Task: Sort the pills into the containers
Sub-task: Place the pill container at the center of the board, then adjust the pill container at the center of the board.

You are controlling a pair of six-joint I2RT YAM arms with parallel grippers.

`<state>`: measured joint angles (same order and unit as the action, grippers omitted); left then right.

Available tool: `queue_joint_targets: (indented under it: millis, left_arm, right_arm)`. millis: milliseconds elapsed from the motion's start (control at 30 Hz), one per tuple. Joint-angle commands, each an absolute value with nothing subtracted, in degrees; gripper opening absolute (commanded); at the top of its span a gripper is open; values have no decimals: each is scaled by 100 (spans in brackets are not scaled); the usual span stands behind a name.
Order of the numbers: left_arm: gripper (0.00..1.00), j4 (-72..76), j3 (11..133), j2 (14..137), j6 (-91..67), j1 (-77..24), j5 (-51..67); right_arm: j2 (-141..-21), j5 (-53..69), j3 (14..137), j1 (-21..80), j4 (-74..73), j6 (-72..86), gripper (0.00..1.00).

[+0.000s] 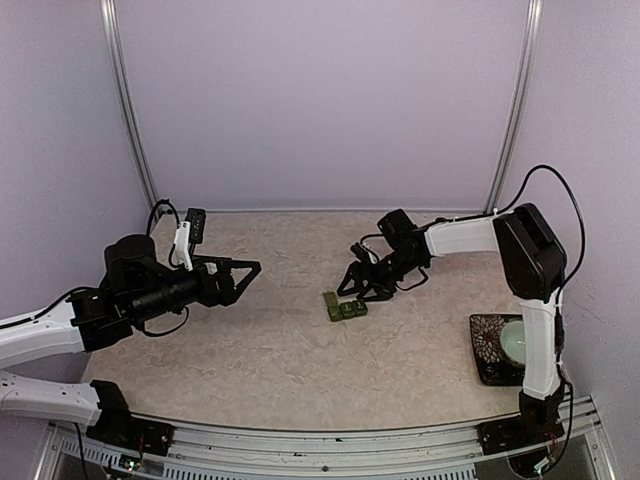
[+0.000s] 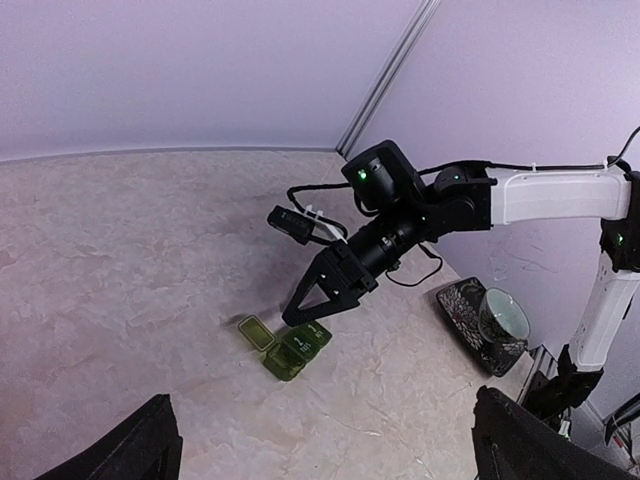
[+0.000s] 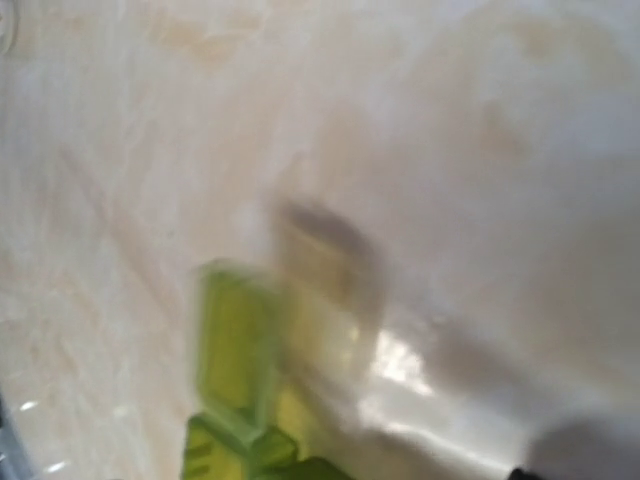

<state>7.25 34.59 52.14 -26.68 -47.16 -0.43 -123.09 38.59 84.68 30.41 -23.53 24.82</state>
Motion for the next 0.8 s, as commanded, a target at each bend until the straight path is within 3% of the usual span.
queue_joint_targets:
  millis: [0,133,200,567,700,767]
  left_arm:
    - [99,866,3380,5143,-2637,-4676,-43]
    - [99,862,3345,5120,-2654,-4676,-52]
    - [99,846,3327,5094,-2660,-4674,-58]
    - [99,850,3279,5123,-2662,-4667,-123]
    - [99,913,3250,5108,-2701,-4667,-122]
    - [99,891,3247,5086,-2698,-4667,-118]
  right_arm:
    - [-12352,2745,8440,2940,-2810,2342,83]
    - [-12154,2313,8413,2931,-2629,2152,98]
    - [-11986,2039,8321,2935,-2543,1962,100]
    - [-11040,357,7305,3511,-1926,1394,100]
    - [-10532,832,6863,3521,-1183,1381,98]
    - [-10330,1366,6693,3486,-826,1453,89]
